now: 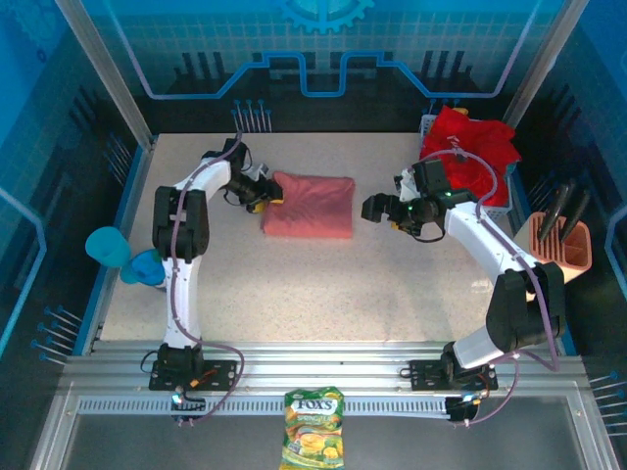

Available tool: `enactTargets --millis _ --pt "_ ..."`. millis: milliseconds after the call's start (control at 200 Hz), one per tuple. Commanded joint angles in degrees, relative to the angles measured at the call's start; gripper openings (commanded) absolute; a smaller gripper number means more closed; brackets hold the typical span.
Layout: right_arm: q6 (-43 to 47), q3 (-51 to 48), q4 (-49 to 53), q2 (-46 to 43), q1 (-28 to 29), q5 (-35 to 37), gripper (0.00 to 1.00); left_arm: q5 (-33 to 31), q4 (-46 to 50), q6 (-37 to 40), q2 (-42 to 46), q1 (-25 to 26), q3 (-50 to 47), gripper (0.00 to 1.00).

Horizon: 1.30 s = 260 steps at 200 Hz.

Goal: Fold and stack the t-shirts

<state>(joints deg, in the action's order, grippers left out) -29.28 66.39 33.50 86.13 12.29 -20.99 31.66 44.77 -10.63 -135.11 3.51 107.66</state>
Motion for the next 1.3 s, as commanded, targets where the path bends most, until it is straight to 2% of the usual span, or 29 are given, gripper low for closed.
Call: enactTargets --millis 0,80,265,375,435,500,560,595,730,910,1121,1296 --pt "1.06 -0.49 0.87 -1.13 -0.64 0.28 1.0 5.45 0.6 -1.21 -2.34 1.15 2.13 0.55" --pt "1.21 -0.39 1.12 -1.18 -0.78 0.33 1.0 7.12 0.07 -1.88 -2.44 1.14 2.45 0.53" --pt "1.49 -0.34 1.67 -1.44 -0.9 0.44 1.0 5.43 0.93 -1.63 -2.83 1.28 3.55 0.5" --pt "1.42 -0.57 1.71 -1.58 -1.13 0.43 1.0 4.81 1.32 -1.67 -3.31 1.33 4.08 0.39" --pt "1.48 -0.65 1.83 -1.66 -1.13 0.35 1.0 3.13 2.38 -1.55 -3.45 1.33 4.76 0.29" --pt "1.48 -0.83 1.84 -1.83 -1.13 0.31 1.0 -0.28 4.64 -1.05 -3.35 1.33 6.2 0.2" --pt "1.44 -0.95 1.88 -1.93 -1.11 0.32 1.0 -5.21 7.44 -0.62 -3.1 1.25 8.07 0.06" --pt "1.49 -1.02 1.93 -2.09 -1.13 0.25 1.0 -7.69 8.89 -0.21 -2.83 1.24 9.19 0.03" --pt "1.49 -1.67 2.09 -2.7 -1.22 0.1 1.0 -16.02 14.91 1.55 -1.62 0.8 14.05 0.0" --pt "1.72 -2.66 3.2 -3.68 -1.16 0.41 1.0 -21.81 22.48 5.45 -0.97 -0.29 21.24 0.0" --pt "2.51 -2.2 6.66 -3.78 -1.12 0.76 1.0 -29.98 27.8 8.73 -1.72 -2.94 24.51 0.0" --pt "1.6 -2.85 7.94 -4.39 -0.85 0.87 1.0 -39.37 30.04 9.01 -1.45 -5.89 25.94 0.01"
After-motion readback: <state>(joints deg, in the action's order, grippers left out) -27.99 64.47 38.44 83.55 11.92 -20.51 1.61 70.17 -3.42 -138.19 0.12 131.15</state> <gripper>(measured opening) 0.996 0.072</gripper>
